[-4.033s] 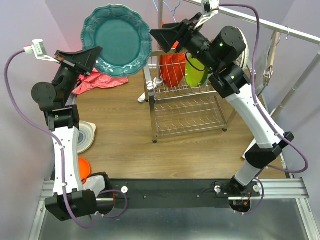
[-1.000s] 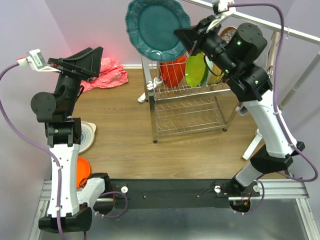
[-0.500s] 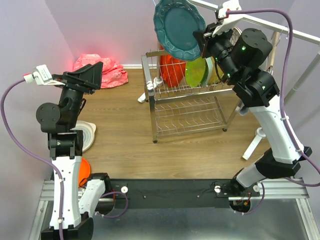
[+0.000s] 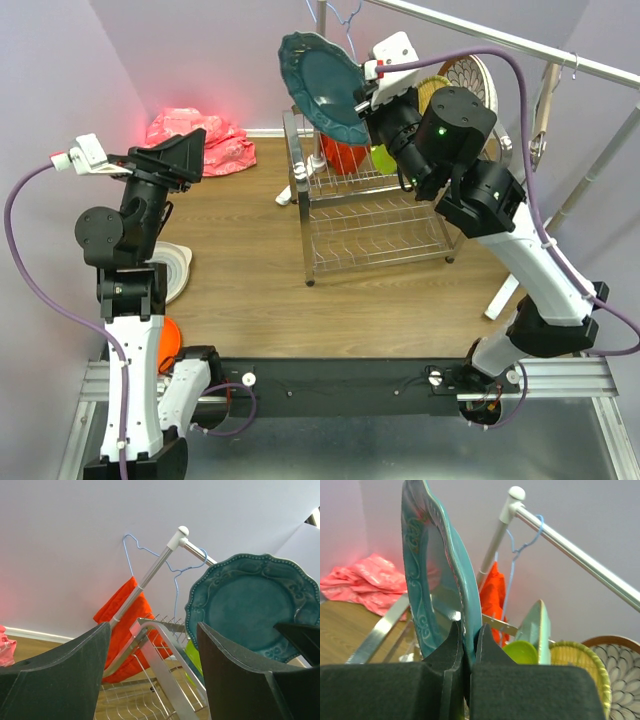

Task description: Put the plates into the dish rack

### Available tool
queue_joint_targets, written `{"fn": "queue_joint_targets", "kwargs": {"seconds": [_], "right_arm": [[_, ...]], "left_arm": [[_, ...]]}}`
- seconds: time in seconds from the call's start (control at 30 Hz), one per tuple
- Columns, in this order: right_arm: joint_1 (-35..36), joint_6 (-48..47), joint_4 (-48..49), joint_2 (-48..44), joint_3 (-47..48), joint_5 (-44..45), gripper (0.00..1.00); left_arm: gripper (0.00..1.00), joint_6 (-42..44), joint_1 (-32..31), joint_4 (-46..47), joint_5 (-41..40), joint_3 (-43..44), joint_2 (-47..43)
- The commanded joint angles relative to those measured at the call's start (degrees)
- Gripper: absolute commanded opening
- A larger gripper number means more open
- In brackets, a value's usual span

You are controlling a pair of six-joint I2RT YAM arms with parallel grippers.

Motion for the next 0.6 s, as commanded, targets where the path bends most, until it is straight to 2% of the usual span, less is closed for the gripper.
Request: {"fn": "queue_joint_targets", "kwargs": {"seconds": [0.0,0.57], "right_arm": [[0.9,-4.1,10.3,-0.6,1.4,10.4,0.0],[3.8,-0.1,11.8,2.1,2.7,30.1,0.0]], "left_arm": [[0.78,1.0,0.7,-0.1,-1.6,-1.2,-1.3],[0.78,0.7,2.6,-0.1,-0.5,-3.6,-3.0]]}}
